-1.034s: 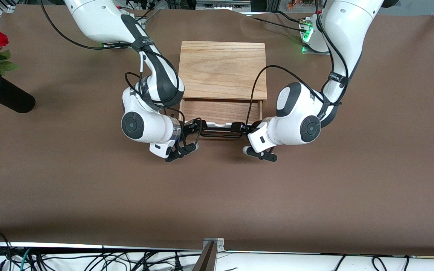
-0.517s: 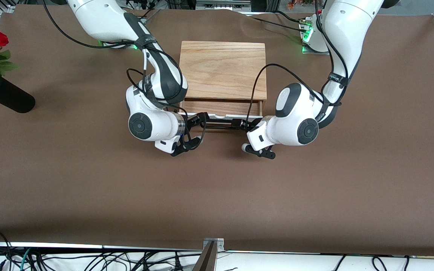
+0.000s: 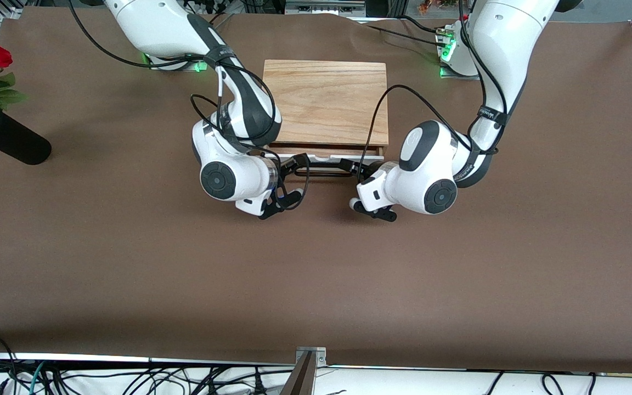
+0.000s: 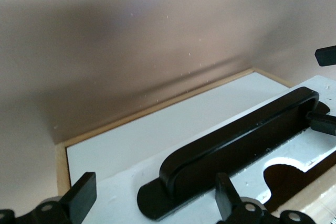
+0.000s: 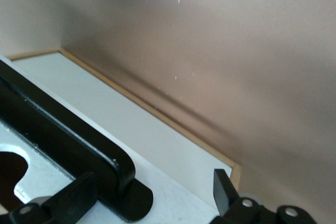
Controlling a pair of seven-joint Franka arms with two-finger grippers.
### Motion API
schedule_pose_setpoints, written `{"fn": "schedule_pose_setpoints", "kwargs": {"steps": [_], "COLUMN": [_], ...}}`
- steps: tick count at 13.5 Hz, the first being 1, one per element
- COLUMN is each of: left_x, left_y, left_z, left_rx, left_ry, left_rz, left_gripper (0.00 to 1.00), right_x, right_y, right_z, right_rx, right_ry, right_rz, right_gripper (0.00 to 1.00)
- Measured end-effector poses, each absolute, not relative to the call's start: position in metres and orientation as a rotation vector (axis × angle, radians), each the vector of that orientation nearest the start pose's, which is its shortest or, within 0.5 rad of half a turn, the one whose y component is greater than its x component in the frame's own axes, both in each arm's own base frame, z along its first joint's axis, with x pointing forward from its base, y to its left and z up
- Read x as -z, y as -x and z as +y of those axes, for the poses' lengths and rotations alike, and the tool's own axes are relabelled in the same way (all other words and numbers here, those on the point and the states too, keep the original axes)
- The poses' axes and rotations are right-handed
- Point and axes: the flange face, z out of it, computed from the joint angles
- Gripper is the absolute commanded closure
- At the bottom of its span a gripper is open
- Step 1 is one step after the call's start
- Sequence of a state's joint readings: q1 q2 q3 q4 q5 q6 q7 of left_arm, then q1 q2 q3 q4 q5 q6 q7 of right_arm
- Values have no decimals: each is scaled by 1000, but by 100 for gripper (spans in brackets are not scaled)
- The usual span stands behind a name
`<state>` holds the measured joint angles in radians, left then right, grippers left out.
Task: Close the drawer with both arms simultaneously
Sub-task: 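Push the drawer front into the cabinet with both grippers together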
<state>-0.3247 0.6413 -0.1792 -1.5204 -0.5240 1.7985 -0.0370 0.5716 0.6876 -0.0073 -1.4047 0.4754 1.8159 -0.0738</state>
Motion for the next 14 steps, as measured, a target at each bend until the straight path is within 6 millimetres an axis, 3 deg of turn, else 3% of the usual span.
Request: {"fn": "schedule_pose_setpoints", "kwargs": {"steps": [6, 11, 14], "left_x": [-275, -260, -256], "left_y": [-570, -571, -569], "left_z": [-342, -323, -325], "left_rx": [-1065, -1196, -1235], "left_ry": [3465, 3432, 3435], "left_rz": [388, 341, 330], "left_gripper": [0, 0, 0], "right_x": [-283, -282, -282], "right_y": [-560, -555, -555], "right_z": [404, 403, 402], "right_rx": [-619, -675, -682], "right_ry": [2649, 2638, 2637], "right_rz": [-635, -642, -640], "right_gripper": [0, 0, 0]}}
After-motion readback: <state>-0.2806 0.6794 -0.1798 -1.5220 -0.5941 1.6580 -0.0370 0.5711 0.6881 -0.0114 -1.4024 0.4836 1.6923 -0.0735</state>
